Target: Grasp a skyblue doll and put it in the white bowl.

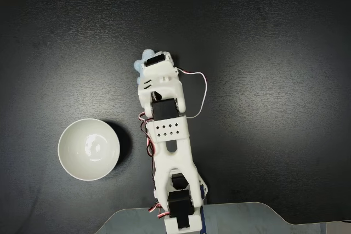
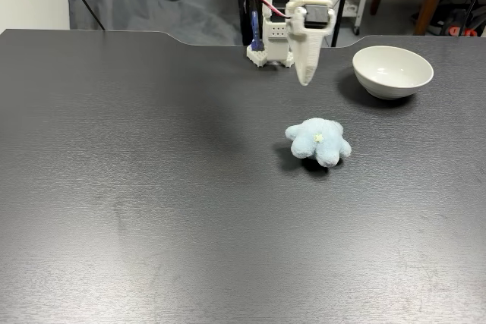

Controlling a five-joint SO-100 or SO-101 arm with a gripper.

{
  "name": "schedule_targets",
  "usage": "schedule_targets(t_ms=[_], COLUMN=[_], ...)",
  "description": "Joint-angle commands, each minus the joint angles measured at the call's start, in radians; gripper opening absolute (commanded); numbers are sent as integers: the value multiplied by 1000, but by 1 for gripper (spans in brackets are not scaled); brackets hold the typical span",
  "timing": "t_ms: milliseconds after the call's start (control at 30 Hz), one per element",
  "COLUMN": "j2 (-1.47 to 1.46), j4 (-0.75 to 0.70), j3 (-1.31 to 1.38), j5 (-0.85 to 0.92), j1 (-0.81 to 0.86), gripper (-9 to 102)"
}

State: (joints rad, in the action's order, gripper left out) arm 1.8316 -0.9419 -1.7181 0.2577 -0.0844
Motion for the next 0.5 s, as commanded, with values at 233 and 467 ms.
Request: schedule_targets(t_ms=[233, 467], j2=[15, 12], j4=[-49, -311], j3=[77, 64], j5=[41, 163], j1=[-75, -225], gripper=[0, 0])
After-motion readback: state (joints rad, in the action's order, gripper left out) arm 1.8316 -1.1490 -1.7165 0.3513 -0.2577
